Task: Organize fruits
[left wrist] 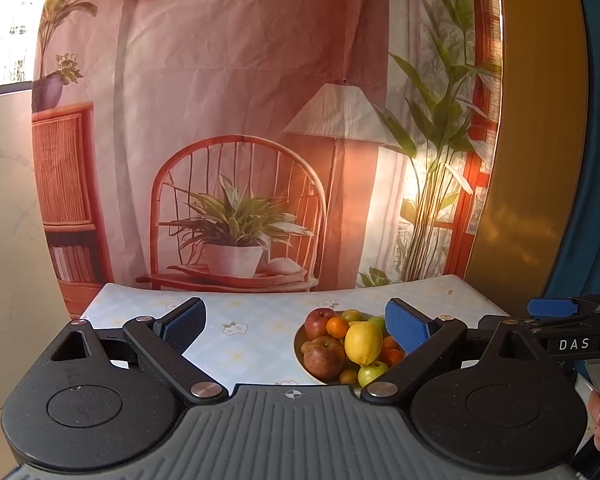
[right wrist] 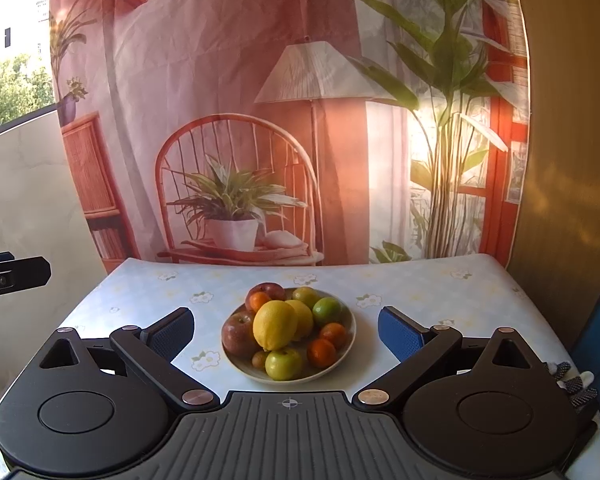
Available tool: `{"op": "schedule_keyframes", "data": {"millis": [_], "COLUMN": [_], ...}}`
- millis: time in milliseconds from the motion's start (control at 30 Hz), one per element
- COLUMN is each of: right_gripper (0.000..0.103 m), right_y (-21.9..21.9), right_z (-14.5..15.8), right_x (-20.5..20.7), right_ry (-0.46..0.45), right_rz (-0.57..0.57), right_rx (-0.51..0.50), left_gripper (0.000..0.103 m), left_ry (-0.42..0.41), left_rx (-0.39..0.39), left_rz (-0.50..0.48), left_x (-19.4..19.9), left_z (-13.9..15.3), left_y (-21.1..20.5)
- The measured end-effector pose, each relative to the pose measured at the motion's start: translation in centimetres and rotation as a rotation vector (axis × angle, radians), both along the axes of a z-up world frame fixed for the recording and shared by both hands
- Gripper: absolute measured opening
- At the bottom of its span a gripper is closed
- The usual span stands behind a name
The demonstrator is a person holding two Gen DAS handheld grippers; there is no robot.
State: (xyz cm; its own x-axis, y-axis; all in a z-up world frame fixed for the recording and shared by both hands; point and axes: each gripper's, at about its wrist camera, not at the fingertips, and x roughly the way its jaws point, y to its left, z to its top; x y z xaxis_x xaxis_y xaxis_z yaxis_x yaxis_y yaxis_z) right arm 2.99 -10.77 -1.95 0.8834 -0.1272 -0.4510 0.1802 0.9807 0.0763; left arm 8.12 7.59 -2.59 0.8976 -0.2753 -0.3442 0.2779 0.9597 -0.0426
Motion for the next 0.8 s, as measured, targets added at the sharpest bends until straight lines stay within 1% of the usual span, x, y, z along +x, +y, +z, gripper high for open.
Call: {"op": "schedule_keyframes", "data": {"millis": [233,600,800], "right_gripper": [0.097,0.097,0.097], "right_y": [-0.09,-0.21,-0.21], "right_z": [0.13,0.29,0.41], "right_x": [-0.28,-0.33,-0.4], "right_ry": [-0.006,-0.008,-0.008], "right_rz": [-0.001,0.0,0.0], "right_rx": [0.002,0.002,0.002], "left_gripper": [0.098,0.098,0.098], "left_ry": [-0.019,-0.038,-0.034], "left_rx": [0.021,0.028,0.02], "left_rz": [0.016,0.014,0.013], "left_x": [-0.38,-0.92,-0.82], "left_z": [0.11,0.4,0.44], "left_y": [-0.28,-0.18,-0.24]}}
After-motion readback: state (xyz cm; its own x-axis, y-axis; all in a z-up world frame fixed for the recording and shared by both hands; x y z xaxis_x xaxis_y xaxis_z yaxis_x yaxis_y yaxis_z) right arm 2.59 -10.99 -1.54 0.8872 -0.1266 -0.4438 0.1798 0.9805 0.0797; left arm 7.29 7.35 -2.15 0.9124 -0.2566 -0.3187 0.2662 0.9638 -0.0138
